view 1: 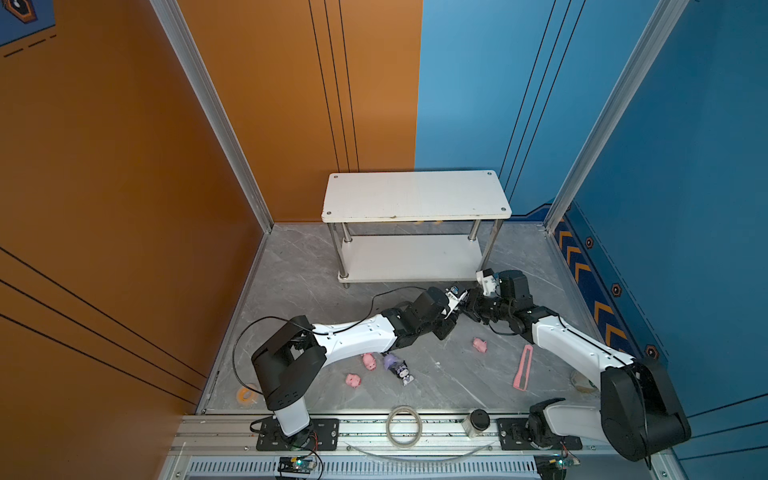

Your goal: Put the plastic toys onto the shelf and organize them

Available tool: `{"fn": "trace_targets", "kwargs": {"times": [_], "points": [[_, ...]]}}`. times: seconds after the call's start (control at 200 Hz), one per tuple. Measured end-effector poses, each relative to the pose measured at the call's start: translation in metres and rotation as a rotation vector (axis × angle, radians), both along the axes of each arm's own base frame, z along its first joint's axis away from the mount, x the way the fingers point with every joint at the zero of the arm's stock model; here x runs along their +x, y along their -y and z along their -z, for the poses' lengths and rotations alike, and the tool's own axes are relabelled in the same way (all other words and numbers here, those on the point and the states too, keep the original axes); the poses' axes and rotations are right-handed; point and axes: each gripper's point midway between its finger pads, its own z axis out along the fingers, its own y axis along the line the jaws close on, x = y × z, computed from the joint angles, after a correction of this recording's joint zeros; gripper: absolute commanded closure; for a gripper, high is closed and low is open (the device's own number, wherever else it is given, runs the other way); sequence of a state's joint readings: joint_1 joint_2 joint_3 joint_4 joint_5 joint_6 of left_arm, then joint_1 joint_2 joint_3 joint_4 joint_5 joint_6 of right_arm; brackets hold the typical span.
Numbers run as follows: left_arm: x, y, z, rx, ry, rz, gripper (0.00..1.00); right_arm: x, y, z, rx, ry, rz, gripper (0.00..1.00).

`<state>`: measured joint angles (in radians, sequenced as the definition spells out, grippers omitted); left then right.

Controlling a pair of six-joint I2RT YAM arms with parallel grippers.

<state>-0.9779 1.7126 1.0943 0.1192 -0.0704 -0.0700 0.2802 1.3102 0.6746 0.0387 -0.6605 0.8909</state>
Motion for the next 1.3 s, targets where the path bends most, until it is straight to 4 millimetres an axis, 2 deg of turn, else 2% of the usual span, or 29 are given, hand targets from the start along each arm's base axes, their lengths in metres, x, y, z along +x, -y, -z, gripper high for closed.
{"fn": "trace_targets", "kwargs": {"times": [0.08,0.18,0.34,0.476,0.581,0.676,0.796,0.901,1.031,1.181,1.216,1.256,1.302], "points": [[0.004,-0.003,-0.007,-0.031,-0.011,-0.014,0.21,-0.001,-0.002,-0.002,0.001,0.009,-0.015,0.92],[0.005,-0.005,-0.021,-0.075,-0.02,-0.011,0.16,0.001,-0.004,-0.012,-0.012,0.05,-0.044,0.93],[0.003,-0.013,-0.05,-0.191,-0.039,0.003,0.15,0.011,-0.01,-0.047,-0.043,0.186,-0.124,0.93],[-0.003,-0.029,-0.056,-0.277,-0.107,0.022,0.15,0.014,-0.017,-0.076,-0.049,0.311,-0.207,0.94],[-0.01,-0.037,-0.063,-0.333,-0.164,0.059,0.16,0.009,-0.025,-0.089,-0.045,0.385,-0.277,0.94],[-0.022,-0.04,-0.077,-0.387,-0.201,0.112,0.2,0.0,-0.036,-0.099,-0.041,0.447,-0.362,0.94],[-0.043,-0.045,-0.105,-0.465,-0.229,0.197,0.32,-0.014,-0.053,-0.118,-0.03,0.541,-0.476,0.95],[-0.051,-0.056,-0.12,-0.52,-0.249,0.224,0.39,-0.025,-0.066,-0.137,-0.002,0.62,-0.561,0.96],[-0.058,-0.067,-0.128,-0.571,-0.266,0.242,0.4,-0.037,-0.081,-0.15,0.033,0.671,-0.64,0.97],[-0.064,-0.076,-0.131,-0.608,-0.302,0.247,0.43,-0.051,-0.106,-0.153,0.084,0.691,-0.731,0.97],[-0.064,-0.078,-0.131,-0.613,-0.309,0.244,0.49,-0.053,-0.112,-0.155,0.094,0.7,-0.75,0.97],[-0.065,-0.08,-0.13,-0.615,-0.314,0.241,0.61,-0.057,-0.117,-0.157,0.108,0.707,-0.771,0.97],[-0.065,-0.082,-0.129,-0.617,-0.324,0.236,0.72,-0.061,-0.122,-0.162,0.125,0.72,-0.792,0.97]]}}
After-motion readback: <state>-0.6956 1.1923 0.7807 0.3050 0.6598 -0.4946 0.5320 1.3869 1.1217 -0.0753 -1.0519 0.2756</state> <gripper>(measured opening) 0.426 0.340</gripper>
